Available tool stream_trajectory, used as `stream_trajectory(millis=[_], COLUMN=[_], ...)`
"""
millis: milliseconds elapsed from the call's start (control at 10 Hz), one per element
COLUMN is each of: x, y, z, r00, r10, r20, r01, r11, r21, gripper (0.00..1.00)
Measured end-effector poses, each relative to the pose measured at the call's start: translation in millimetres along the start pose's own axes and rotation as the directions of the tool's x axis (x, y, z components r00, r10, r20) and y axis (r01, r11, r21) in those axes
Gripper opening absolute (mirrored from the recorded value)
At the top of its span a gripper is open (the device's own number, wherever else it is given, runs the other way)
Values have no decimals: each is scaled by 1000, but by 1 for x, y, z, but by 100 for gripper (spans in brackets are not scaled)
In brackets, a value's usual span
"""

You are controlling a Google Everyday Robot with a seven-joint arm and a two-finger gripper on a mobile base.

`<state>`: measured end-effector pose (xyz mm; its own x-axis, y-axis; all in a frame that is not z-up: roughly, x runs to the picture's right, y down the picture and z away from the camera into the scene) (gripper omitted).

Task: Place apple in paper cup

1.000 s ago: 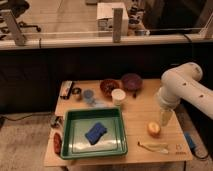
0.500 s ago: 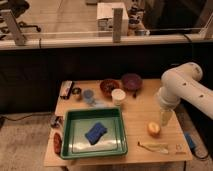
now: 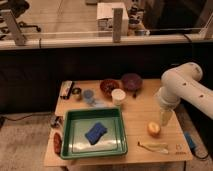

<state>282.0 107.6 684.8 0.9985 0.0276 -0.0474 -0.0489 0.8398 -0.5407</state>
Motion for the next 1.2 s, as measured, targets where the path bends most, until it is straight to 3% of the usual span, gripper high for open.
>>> stream_trajectory(millis=[300,600,1200], x=[-3,-15,-19], y=[4,22,39], z=[7,46,86], r00=[1000,997,990], r10=[-16,-76,-138], r20=[1,9,30], r01=[16,76,139], r11=[1000,997,990], r21=[-3,-10,-27], gripper=[80,80,80])
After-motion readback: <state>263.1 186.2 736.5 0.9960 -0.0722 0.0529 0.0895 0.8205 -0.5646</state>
